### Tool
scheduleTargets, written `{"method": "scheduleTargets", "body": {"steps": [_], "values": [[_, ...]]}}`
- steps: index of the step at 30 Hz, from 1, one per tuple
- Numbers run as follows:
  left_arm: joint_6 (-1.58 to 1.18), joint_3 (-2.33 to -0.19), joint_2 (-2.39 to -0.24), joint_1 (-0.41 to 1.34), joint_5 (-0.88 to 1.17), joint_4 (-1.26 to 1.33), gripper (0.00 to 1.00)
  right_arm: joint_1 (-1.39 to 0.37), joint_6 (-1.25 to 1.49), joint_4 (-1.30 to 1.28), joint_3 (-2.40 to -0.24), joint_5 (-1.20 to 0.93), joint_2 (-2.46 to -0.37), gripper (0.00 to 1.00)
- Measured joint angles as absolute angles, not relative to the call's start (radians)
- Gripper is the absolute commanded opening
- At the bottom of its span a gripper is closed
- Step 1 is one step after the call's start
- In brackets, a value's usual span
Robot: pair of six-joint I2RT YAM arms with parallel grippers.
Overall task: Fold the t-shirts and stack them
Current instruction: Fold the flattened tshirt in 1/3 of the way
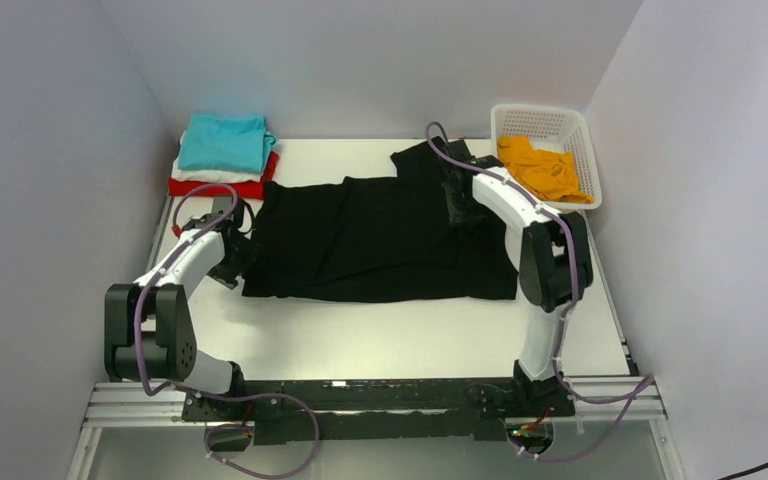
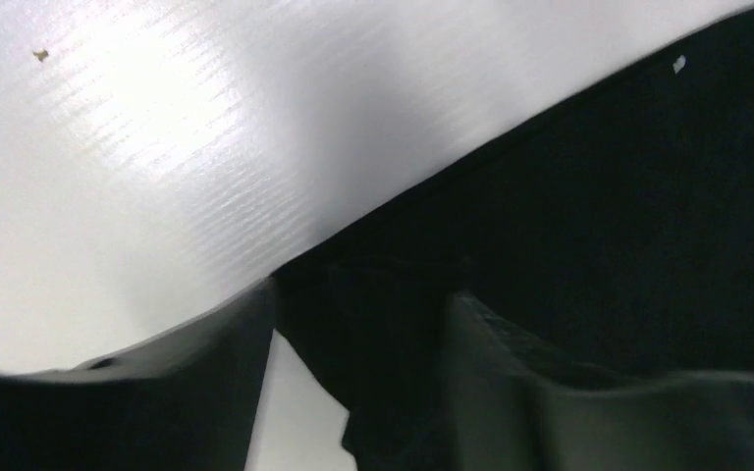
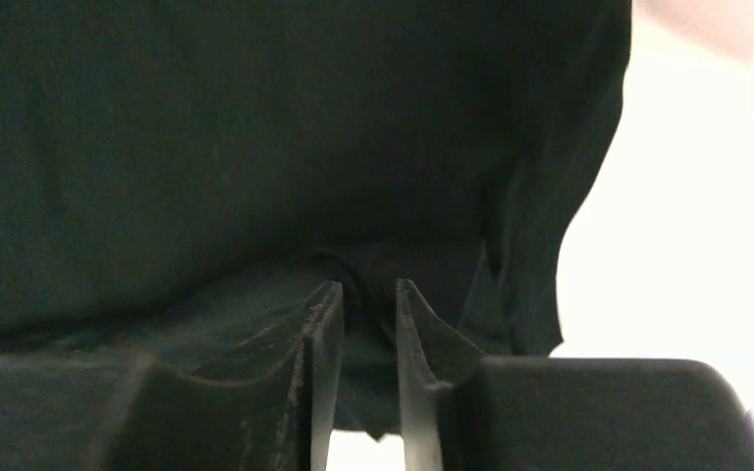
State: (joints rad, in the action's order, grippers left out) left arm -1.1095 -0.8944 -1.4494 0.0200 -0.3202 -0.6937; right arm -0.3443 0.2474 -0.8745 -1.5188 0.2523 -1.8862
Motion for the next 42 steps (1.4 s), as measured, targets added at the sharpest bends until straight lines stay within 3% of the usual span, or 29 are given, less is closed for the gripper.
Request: {"method": "scheduleTargets", "body": {"steps": [1, 2, 3, 4, 5, 10, 16, 20, 29, 42], "values": [[-1.11, -0.903, -1.449, 0.017, -0.321, -0.696, 0.96, -0.34, 0.229, -0.868, -1.562, 0.253, -1.927, 0.41], [-1.102, -0.908, -1.447, 0.015, -0.321, -0.697, 0.99, -0.339, 0.228, -0.861, -1.587, 0.255, -1.952, 0.45], [-1.105, -0.916, -1.442, 0.013, -0.323, -0.697, 0.99, -0.336, 0.214, -0.85, -1.628, 0.264, -1.992, 0.62], [-1.107, -0.923, -1.429, 0.011, -0.328, -0.695, 0.99, -0.334, 0.209, -0.839, -1.654, 0.273, -2.017, 0.91], [-1.107, -0.926, -1.408, 0.009, -0.333, -0.696, 0.99, -0.333, 0.199, -0.828, -1.684, 0.292, -2.045, 0.99], [-1.091, -0.926, -1.237, 0.009, -0.358, -0.708, 0.99, -0.332, 0.209, -0.76, -1.658, 0.34, -2.011, 1.0], [-0.929, -0.902, -1.128, 0.014, -0.196, -0.597, 0.99, -0.332, 0.274, -0.601, -1.206, 0.179, -1.605, 1.0], [-0.825, -0.887, -1.209, 0.094, -0.062, -0.492, 0.99, -0.332, 0.343, -0.48, -1.039, 0.033, -1.501, 1.0], [-0.722, -0.89, -1.458, 0.204, 0.037, -0.452, 1.0, -0.332, 0.448, -0.311, -0.933, -0.14, -1.625, 1.0], [-0.699, -0.87, -1.464, 0.202, 0.021, -0.439, 0.99, -0.334, 0.513, -0.079, -1.044, -0.18, -1.779, 1.0]]}}
